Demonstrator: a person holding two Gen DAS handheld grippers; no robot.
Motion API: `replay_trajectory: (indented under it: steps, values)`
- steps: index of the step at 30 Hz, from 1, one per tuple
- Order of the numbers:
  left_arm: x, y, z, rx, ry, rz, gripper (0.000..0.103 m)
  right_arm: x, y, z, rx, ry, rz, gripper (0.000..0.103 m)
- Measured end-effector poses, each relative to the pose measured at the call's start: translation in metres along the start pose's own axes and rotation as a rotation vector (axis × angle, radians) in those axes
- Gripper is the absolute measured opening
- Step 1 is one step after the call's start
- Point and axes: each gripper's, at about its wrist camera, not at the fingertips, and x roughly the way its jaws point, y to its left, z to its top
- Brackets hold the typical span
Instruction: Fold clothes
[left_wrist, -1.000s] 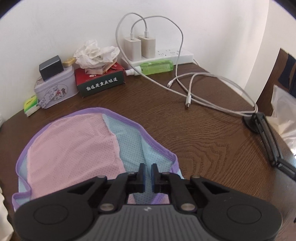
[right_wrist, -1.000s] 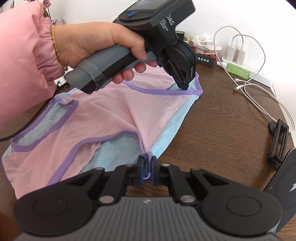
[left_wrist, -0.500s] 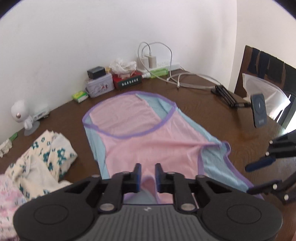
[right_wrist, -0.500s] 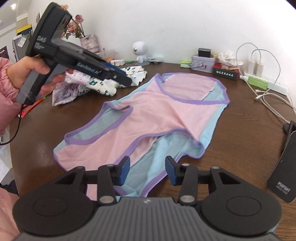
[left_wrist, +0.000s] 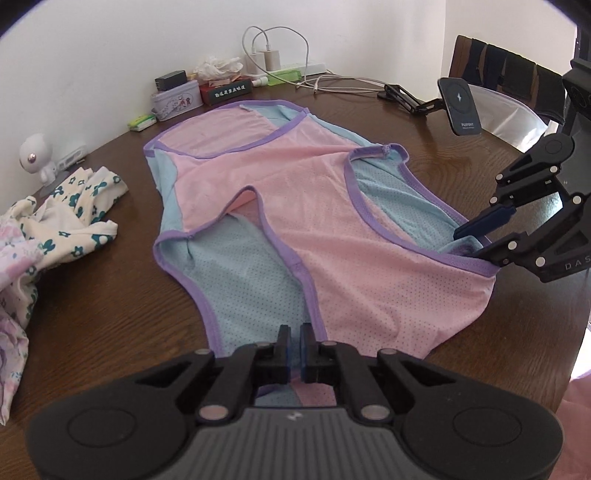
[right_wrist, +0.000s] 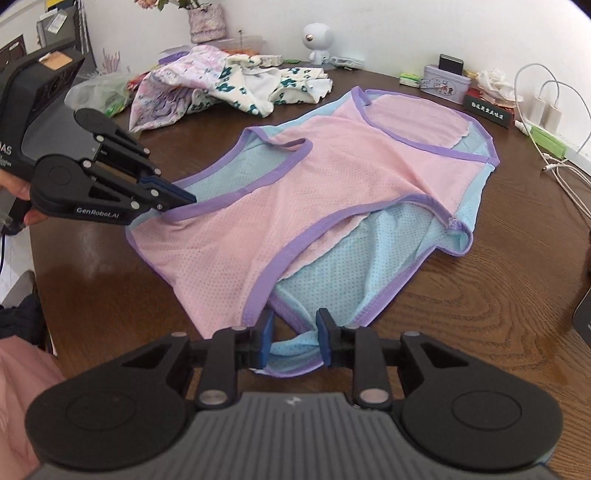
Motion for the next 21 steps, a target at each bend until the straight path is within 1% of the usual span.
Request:
replay_trajectory:
  steps: [3, 4, 6, 8, 9, 10, 12, 13, 14, 16, 17, 20, 21]
  values:
    - [-0.013, -0.016, -0.012, 0.031, 0.011, -0.012, 0.000, -0.009, 0.014, -0.009, -0.053, 0.031, 0.019, 0.029]
    - [-0.016, -0.019, -0.015, 0.037, 0.017, -0.016, 0.003, -0.012, 0.018, -0.011, -0.067, 0.041, 0.028, 0.029]
    - [-0.026, -0.013, -0.012, 0.003, -0.026, -0.017, 0.012, -0.018, 0.022, -0.014, -0.073, 0.051, 0.051, 0.030]
    - [-0.037, -0.007, -0.009, -0.031, -0.069, -0.019, 0.013, -0.029, 0.013, -0.007, -0.031, 0.007, 0.062, 0.035]
    - [-0.043, 0.004, -0.001, -0.081, -0.105, -0.012, 0.018, -0.034, 0.007, -0.004, -0.006, -0.019, 0.065, 0.037]
    - [-0.050, 0.015, 0.008, -0.132, -0.142, -0.005, 0.036, -0.040, -0.001, 0.003, 0.025, -0.055, 0.057, 0.043]
    - [-0.051, 0.039, 0.030, -0.211, -0.183, 0.043, 0.054, -0.048, -0.018, 0.022, 0.062, -0.118, 0.031, 0.045]
    - [-0.050, 0.052, 0.043, -0.248, -0.197, 0.069, 0.054, -0.048, -0.023, 0.032, 0.069, -0.134, 0.016, 0.047]
    - [-0.042, 0.065, 0.059, -0.279, -0.191, 0.077, 0.054, -0.045, -0.029, 0.043, 0.076, -0.139, 0.000, 0.051]
    - [-0.023, 0.095, 0.089, -0.357, -0.169, 0.086, 0.054, -0.034, -0.042, 0.063, 0.081, -0.132, -0.041, 0.053]
    - [-0.010, 0.112, 0.104, -0.406, -0.149, 0.074, 0.054, -0.024, -0.050, 0.073, 0.086, -0.120, -0.069, 0.053]
    - [0.039, 0.148, 0.146, -0.496, -0.064, 0.057, 0.054, 0.007, -0.076, 0.090, 0.138, -0.082, -0.106, 0.053]
    - [0.057, 0.152, 0.158, -0.494, -0.027, 0.088, 0.054, 0.017, -0.085, 0.091, 0.163, -0.068, -0.105, 0.053]
